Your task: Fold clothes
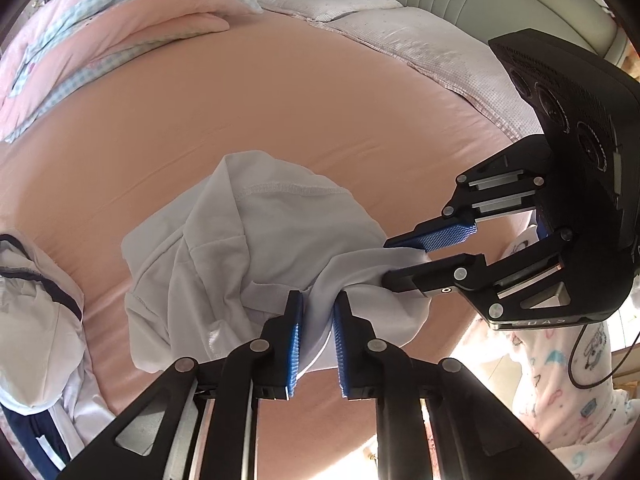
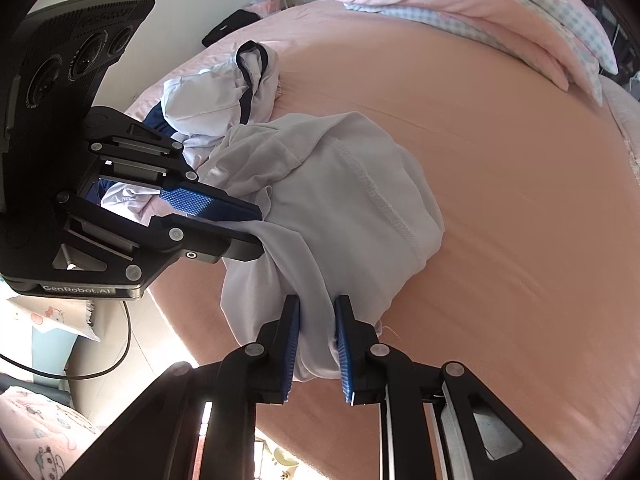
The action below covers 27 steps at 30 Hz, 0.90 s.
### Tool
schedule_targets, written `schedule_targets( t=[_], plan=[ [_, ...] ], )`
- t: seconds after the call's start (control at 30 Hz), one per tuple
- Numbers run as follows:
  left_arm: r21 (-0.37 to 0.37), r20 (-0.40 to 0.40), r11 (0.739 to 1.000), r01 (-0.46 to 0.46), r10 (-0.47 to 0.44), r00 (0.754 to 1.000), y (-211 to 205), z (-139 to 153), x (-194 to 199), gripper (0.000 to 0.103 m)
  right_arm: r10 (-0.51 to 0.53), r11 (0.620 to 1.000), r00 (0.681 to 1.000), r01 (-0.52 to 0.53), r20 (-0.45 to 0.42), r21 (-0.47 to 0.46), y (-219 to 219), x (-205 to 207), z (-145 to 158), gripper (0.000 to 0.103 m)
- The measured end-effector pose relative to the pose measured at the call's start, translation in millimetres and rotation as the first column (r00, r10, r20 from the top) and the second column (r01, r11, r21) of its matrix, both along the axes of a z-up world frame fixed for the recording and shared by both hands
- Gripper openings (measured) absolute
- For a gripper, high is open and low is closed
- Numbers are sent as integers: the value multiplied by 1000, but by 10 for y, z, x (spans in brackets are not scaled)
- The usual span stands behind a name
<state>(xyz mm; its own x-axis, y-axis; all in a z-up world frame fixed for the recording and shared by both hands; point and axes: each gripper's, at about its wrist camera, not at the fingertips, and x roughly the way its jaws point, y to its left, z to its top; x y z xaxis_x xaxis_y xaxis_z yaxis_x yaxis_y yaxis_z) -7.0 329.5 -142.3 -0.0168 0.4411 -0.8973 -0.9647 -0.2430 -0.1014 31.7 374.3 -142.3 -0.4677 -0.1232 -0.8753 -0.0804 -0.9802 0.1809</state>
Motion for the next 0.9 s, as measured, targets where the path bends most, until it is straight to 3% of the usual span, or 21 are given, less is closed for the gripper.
schedule_targets(
  t=[0.17,0.43,0.57,0.67,0.77,0.9],
  plan=[
    [20,-44,1000,-22,23,999,5,108,26,13,-17,1000,1000,17,-19,11,-27,13,64,8],
    [108,-128,993,-43,56,990,40,494,-76,13,-46,999,999,46,16,-10,-31,-33,-82,8],
    [92,-135,993,-77,90,987,73,483,-208,13,-82,997,996,82,-34,10,-19,-1,-6,8],
    [71,-86,993,-99,105,991,73,425,-310,14,-107,994,993,108,-52,7,26,2,30,8],
    [0,-21,990,-141,141,990,58,315,-445,16,-114,994,992,113,-55,-12,62,0,29,8],
    [-64,-18,981,-181,180,984,96,130,-580,17,-117,993,992,117,-53,-12,52,4,12,8]
  ],
)
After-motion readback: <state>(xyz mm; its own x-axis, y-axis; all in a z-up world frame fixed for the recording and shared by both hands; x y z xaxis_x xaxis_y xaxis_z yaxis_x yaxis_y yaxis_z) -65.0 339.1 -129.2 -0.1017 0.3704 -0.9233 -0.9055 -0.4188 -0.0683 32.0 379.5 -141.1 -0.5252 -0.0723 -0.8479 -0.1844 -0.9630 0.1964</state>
